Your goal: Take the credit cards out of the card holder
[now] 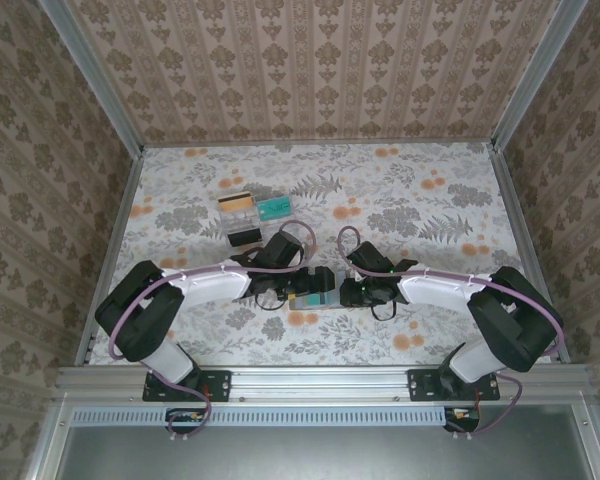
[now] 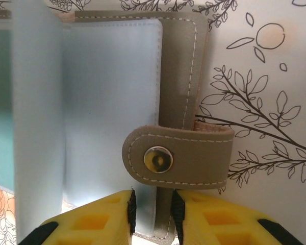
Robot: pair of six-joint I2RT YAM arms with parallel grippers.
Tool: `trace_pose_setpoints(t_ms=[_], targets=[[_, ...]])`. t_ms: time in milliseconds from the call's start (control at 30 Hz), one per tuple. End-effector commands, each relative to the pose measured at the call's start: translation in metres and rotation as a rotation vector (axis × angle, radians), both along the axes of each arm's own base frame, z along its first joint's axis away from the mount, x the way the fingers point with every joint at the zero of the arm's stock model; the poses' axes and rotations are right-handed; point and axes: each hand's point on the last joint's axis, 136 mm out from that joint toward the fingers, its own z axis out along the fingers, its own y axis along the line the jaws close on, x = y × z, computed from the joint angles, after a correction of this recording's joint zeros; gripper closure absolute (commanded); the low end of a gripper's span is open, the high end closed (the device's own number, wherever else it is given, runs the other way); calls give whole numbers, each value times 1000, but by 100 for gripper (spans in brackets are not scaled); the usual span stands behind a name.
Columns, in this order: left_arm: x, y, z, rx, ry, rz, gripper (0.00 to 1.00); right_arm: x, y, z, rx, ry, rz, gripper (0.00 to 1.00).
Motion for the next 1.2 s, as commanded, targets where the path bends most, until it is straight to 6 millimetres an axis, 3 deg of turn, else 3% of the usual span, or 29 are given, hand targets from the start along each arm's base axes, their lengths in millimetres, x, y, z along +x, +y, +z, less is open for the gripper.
trace_pose_setpoints(t_ms=[0,167,367,567,667,767,867,933,1167], targets=[[2,-3,12,-20,-30,-16,0,-11,-16,-14,-65,42,-23,67],[5,1,22,-18,-53,-8,0,-7,-28,-5,-87,14,-57,61],[11,19,30,17,-89,29,0,5,-47,25,-74,-61,-119,56],[14,39,26,65,-110,66,3,17,-22,61,76,-115,-69,60],[14,46,21,56,-93,96,22,20,-1,73,171,-108,-37,62],[13,55,10,99,-65,124,47,23,16,79,219,-105,-4,65],[10,62,-3,161,-35,123,82,22,30,77,239,-89,26,70],[9,63,-10,184,-13,119,100,23,36,72,254,-71,32,73],[7,57,-25,215,18,89,100,23,56,50,311,15,40,76]])
